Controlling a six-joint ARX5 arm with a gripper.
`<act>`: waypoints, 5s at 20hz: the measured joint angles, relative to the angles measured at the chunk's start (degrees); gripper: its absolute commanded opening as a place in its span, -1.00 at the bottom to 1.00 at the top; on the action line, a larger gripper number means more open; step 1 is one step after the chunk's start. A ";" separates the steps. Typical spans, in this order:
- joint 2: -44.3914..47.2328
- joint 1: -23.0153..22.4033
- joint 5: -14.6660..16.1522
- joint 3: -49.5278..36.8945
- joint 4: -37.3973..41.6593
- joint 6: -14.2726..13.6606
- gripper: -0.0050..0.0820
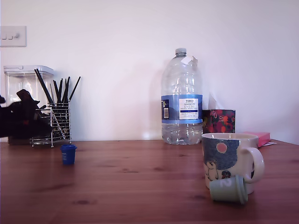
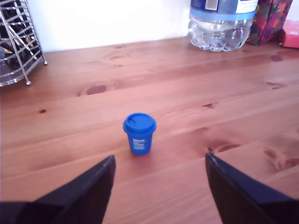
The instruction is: Pick up the coffee capsules from the table one by one and drop them inside the nearest coffee cup
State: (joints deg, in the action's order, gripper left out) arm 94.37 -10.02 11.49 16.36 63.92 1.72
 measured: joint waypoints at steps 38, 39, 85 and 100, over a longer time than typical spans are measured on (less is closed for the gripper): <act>27.71 0.00 0.35 26.60 -4.85 -1.92 -0.47; 27.71 0.00 0.44 26.60 -4.83 -1.92 -0.47; -22.18 -32.59 9.68 26.67 -61.16 -7.87 -0.47; -12.70 -36.20 9.01 37.62 -59.06 -6.73 -0.47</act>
State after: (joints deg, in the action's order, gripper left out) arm 81.67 -46.22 20.49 53.98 4.86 -5.02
